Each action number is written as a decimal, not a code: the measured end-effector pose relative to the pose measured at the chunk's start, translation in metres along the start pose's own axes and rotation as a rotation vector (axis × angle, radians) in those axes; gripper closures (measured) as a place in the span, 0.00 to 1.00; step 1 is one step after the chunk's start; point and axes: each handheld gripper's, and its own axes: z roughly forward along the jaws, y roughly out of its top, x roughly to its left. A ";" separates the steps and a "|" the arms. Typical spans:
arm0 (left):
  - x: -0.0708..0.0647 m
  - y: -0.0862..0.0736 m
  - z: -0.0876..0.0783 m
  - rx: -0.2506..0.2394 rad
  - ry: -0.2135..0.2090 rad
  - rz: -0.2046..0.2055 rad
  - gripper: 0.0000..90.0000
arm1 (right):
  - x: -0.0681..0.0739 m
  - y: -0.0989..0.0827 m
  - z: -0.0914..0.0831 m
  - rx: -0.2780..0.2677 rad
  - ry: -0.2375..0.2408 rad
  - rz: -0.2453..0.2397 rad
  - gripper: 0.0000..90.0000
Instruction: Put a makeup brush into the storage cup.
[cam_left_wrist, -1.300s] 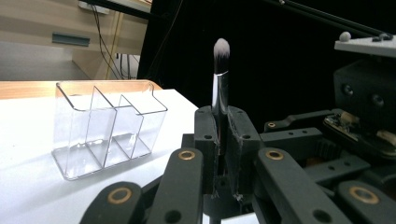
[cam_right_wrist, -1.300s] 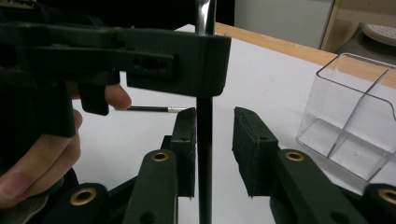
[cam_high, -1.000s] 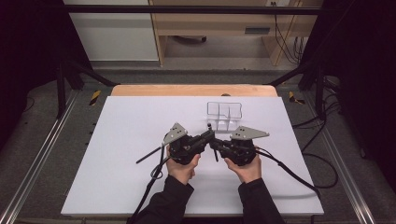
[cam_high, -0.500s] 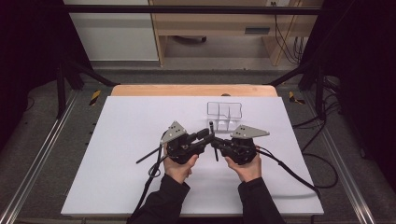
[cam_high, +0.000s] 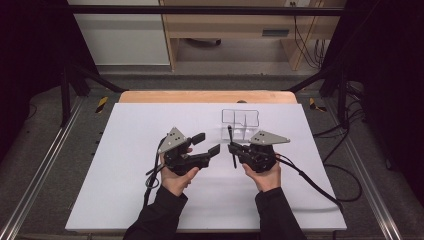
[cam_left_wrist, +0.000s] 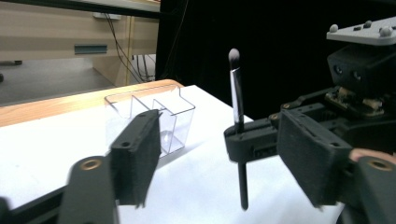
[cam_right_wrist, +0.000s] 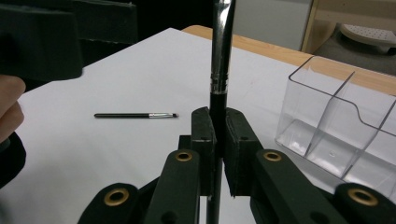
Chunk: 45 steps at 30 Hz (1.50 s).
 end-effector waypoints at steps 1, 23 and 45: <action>0.001 0.000 -0.002 0.003 0.004 0.008 0.31 | 0.000 0.000 0.000 0.000 0.000 0.000 0.93; 0.035 -0.015 -0.046 0.108 0.121 0.073 0.14 | -0.011 0.009 -0.004 -0.042 -0.044 0.009 0.93; 0.069 -0.036 -0.084 0.150 0.234 0.057 0.12 | -0.024 0.026 -0.004 -0.095 -0.097 0.018 0.93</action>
